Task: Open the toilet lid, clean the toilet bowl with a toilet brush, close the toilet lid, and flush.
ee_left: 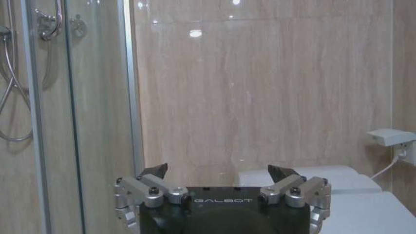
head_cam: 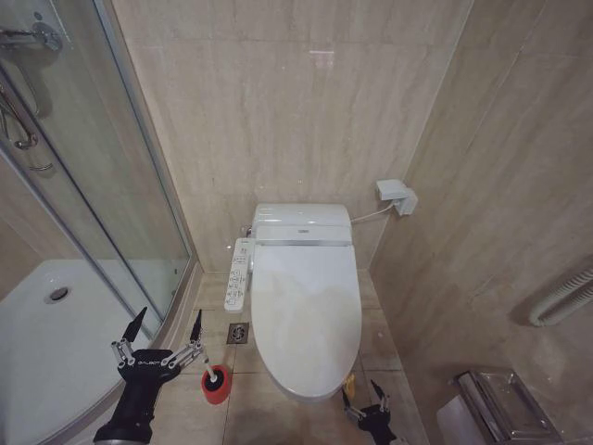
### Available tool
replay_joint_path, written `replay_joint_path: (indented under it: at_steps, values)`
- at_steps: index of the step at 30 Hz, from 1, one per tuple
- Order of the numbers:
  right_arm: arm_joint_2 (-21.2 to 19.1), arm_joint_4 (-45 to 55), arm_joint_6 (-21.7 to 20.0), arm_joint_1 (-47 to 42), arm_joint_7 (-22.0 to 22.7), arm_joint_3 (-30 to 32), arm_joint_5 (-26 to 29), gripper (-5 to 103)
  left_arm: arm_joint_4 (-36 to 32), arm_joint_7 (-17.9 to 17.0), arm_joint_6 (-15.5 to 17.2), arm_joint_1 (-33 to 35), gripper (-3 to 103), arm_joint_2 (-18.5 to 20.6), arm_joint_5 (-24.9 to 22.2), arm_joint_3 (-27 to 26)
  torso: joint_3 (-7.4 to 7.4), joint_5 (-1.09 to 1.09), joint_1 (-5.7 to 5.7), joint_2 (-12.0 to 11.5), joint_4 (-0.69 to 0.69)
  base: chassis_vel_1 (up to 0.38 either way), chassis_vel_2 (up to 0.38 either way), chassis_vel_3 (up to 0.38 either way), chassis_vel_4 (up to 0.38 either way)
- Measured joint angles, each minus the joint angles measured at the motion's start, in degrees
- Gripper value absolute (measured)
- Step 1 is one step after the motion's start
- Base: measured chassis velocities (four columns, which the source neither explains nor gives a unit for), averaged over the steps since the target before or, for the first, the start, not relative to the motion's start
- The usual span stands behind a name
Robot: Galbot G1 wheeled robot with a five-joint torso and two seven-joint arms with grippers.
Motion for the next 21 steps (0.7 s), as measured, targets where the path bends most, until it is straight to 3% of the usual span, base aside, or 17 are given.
replay_joint_path:
  at_steps: [5, 6, 13, 14, 21]
  values:
    - [0.6, 0.0, 0.3, -0.1, -0.3, -0.1, -0.1, 94, 0.0, 0.0, 0.0, 0.0, 100, 0.0, 0.0, 0.0, 0.00, 0.00, 0.00, 0.0, 0.00, 0.000, 0.000, 0.000, 0.000]
    - [0.9, 0.0, 0.3, -0.1, -0.4, -0.1, -0.2, 68, 0.0, 0.0, 0.0, 0.0, 100, 0.0, 0.0, 0.0, 0.00, 0.00, 0.00, 0.0, -0.01, 0.000, 0.000, 0.000, 0.000]
    - [0.7, 0.3, 0.6, -0.2, -0.5, 0.0, -0.3, 68, 0.0, 0.0, 0.0, 0.0, 100, 0.0, 0.0, 0.0, 0.00, 0.00, 0.00, 0.0, 0.00, 0.000, 0.000, 0.000, 0.000]
    - [0.6, 0.6, 0.6, -0.4, -0.5, 0.0, -0.3, 40, 0.0, 0.0, 0.0, 0.0, 100, 0.0, 0.0, 0.0, 0.00, 0.00, 0.00, 0.0, 0.00, 0.000, 0.000, 0.000, 0.000]
    - [0.4, 1.9, 0.9, -1.5, -0.5, 0.2, -0.2, 40, 0.0, 0.0, 0.0, 0.0, 100, 0.0, 0.0, 0.0, 0.00, 0.00, 0.00, 0.0, 0.00, 0.000, 0.000, 0.000, 0.000]
